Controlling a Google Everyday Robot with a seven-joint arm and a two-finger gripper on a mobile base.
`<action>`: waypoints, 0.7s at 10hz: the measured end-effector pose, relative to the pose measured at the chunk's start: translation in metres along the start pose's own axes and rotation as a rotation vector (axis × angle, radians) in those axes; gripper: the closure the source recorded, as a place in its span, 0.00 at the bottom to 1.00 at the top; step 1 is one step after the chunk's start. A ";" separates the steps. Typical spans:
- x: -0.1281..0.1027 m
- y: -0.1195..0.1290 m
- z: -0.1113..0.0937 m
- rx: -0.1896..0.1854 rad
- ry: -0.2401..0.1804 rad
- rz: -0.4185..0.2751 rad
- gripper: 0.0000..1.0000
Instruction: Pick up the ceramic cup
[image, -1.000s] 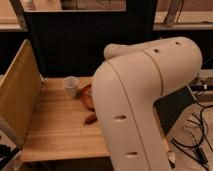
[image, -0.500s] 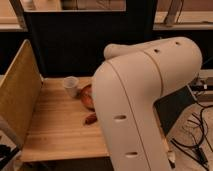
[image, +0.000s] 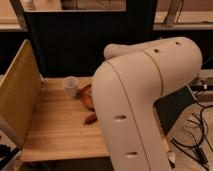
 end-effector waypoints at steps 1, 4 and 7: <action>0.000 0.000 0.000 0.000 0.000 0.000 0.20; 0.000 0.000 0.000 0.000 0.000 0.000 0.20; -0.002 -0.002 -0.002 0.010 -0.013 0.001 0.20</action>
